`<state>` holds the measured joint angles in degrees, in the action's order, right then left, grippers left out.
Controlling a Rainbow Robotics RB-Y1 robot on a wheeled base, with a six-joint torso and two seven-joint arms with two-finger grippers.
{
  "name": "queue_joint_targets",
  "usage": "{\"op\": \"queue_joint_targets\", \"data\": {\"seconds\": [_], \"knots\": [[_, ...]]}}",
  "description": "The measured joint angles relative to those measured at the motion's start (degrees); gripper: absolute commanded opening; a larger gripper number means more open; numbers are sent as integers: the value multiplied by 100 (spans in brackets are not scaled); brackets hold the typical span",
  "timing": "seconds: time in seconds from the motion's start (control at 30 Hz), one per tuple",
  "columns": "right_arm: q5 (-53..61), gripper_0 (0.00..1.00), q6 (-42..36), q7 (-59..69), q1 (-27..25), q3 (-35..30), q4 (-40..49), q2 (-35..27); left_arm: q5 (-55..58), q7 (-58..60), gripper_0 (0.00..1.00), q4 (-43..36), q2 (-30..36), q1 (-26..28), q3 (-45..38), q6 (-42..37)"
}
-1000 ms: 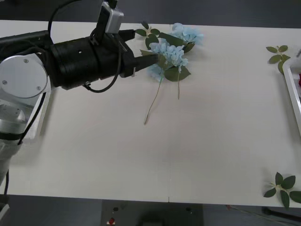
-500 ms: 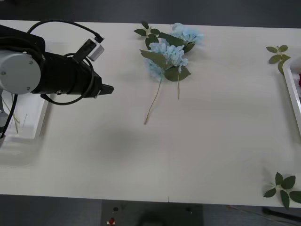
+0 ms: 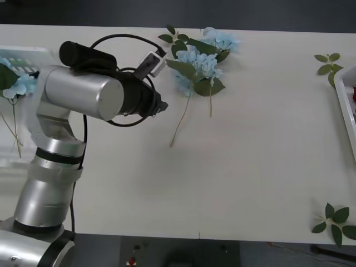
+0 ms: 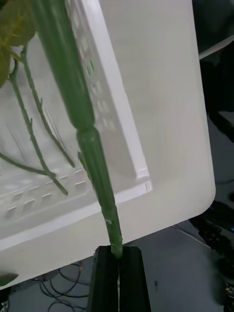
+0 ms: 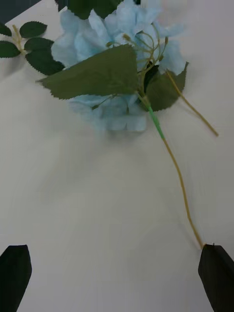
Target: Put the red flowers into the right box and the blue flowers into the left box
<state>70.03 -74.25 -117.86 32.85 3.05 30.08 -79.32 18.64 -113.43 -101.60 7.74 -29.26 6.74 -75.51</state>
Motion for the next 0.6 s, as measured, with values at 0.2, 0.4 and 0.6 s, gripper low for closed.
{"op": "queue_joint_targets", "data": {"seconds": [0.2,0.4,0.6], "knots": [[-293,0,880,2,1,0,16,584,-462,180,100,762,-312,-191,361,869],[-475,0,1393,2,1,274,329,930,-520,181,100,926,-314,-198,483,1094],[-538,0,1665,2,2,1381,669,933,-602,339,100,1559,-314,-387,483,1746]]}}
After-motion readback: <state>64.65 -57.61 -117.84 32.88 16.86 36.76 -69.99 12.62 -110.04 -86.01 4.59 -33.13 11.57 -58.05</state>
